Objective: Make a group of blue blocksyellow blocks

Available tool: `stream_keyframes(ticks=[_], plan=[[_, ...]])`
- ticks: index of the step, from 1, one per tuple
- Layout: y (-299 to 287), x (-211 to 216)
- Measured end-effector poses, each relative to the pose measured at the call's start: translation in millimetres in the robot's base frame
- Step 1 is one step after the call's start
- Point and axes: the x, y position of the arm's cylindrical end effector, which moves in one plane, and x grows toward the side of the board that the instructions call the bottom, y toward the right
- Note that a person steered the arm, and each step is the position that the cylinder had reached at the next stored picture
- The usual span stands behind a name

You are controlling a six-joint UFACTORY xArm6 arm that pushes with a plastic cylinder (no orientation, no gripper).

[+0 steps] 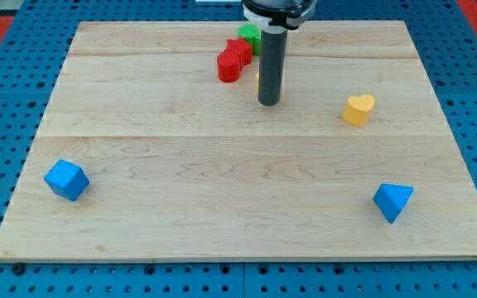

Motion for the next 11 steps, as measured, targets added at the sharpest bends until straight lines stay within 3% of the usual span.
stream_keyframes(ticks=[1,2,3,4,6,7,8,9,10,11], plan=[[-61.9,-26.4],[-51.8,-57.1],[12.0,-71.4],[27.7,-61.7],[-16.6,-73.0],[30.2,-32.3],[67.5,-26.9],[-9.7,-30.9],[-33.2,-5.6],[77.7,20.6]])
